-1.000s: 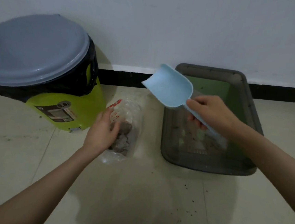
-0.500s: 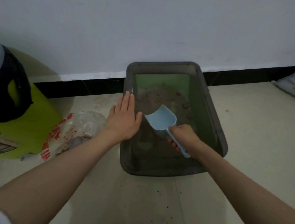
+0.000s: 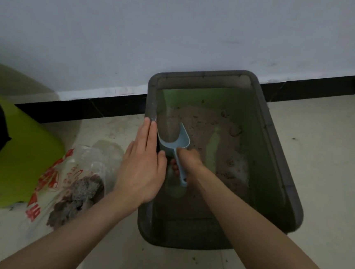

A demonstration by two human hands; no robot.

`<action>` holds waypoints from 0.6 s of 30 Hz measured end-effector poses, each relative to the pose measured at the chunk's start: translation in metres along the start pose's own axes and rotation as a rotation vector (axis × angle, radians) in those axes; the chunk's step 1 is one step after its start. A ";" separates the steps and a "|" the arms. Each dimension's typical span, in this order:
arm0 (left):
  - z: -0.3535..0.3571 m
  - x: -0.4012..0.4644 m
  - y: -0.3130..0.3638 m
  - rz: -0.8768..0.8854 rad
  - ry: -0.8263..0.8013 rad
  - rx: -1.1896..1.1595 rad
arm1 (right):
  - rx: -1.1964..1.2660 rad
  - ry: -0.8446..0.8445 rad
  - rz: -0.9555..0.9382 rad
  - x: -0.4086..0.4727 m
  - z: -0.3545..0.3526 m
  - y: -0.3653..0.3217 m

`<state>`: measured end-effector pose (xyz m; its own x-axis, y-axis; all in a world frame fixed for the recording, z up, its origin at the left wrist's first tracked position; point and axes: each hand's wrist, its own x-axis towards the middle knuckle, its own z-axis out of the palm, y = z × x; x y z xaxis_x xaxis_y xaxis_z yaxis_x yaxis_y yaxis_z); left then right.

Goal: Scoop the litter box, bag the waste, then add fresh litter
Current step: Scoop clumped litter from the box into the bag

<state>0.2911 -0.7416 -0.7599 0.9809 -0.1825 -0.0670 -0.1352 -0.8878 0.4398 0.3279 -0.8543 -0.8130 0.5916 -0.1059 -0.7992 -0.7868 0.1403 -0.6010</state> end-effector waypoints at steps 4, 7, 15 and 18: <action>0.000 -0.002 0.000 -0.005 -0.003 -0.004 | 0.048 0.008 0.022 0.021 0.010 -0.002; 0.001 -0.002 0.000 -0.007 -0.012 -0.012 | 0.005 0.121 -0.037 0.033 0.010 0.003; 0.002 -0.003 0.000 -0.010 -0.014 -0.014 | -0.093 0.251 -0.280 0.047 0.004 0.022; 0.002 -0.002 0.000 -0.010 -0.013 -0.007 | -0.035 0.246 -0.313 0.045 0.001 0.019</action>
<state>0.2886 -0.7416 -0.7619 0.9803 -0.1792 -0.0833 -0.1243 -0.8867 0.4452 0.3400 -0.8553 -0.8609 0.7474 -0.3719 -0.5505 -0.5828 0.0309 -0.8121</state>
